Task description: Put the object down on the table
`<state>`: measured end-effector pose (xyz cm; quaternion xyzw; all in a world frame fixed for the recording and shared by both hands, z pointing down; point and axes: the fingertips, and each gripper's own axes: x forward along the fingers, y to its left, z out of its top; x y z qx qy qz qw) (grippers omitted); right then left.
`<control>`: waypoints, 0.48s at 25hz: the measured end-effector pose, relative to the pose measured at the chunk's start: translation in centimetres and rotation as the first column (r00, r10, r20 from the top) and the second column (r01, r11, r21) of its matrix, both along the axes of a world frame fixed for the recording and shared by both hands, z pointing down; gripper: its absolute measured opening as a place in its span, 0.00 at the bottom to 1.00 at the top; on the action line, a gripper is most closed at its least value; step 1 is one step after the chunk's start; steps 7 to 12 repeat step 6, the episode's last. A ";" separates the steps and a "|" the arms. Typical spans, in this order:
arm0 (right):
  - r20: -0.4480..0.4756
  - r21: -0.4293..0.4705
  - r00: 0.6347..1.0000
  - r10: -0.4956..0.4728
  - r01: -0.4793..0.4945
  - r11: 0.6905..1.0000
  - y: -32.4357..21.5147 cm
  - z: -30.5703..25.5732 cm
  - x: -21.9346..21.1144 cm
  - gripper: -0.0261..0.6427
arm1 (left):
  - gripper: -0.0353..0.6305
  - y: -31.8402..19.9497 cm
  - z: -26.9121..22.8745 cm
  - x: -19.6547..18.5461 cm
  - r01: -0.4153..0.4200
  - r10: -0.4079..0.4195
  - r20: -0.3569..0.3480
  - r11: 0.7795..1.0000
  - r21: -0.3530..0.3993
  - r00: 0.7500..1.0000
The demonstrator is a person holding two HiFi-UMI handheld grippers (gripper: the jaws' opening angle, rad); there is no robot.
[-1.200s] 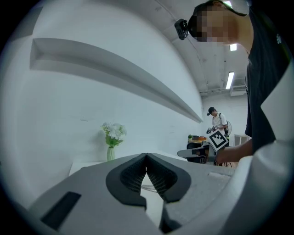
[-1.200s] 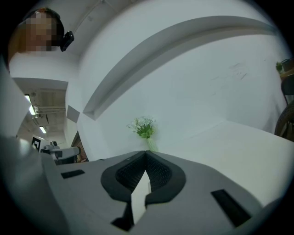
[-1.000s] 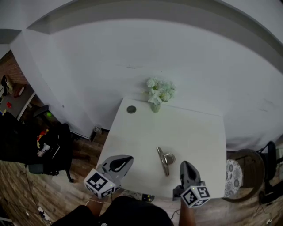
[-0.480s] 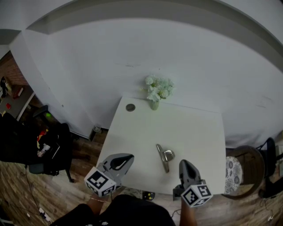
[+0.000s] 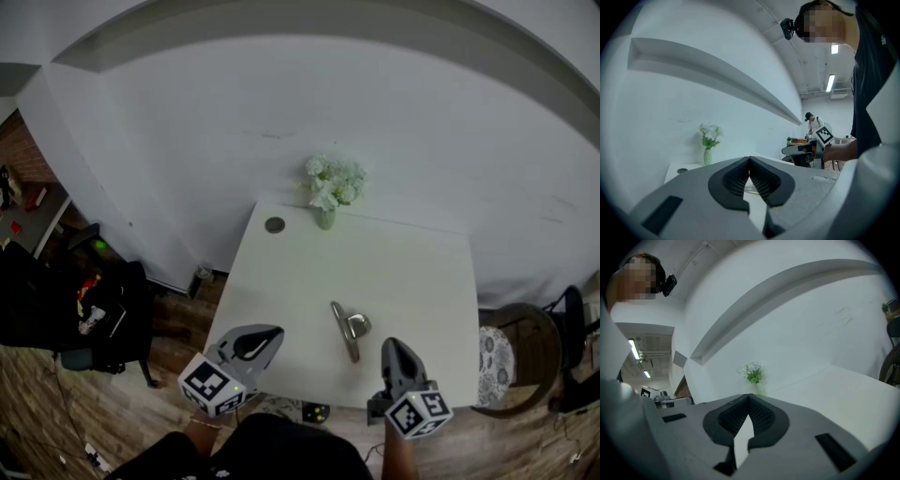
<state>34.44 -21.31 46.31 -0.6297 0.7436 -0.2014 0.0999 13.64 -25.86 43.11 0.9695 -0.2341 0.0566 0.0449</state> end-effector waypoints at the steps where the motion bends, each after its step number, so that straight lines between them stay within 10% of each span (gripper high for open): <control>1: -0.001 -0.001 1.000 0.001 -0.001 1.000 0.1 0.0 -0.1 0.03 | 0.05 0.1 0.0 -0.1 0.002 -0.002 -0.002 1.000 -0.005 1.000; 12: 0.000 -0.002 1.000 0.006 -0.006 1.000 0.4 0.0 -0.5 0.03 | 0.05 0.4 0.1 -0.3 -0.002 0.002 -0.005 1.000 -0.014 1.000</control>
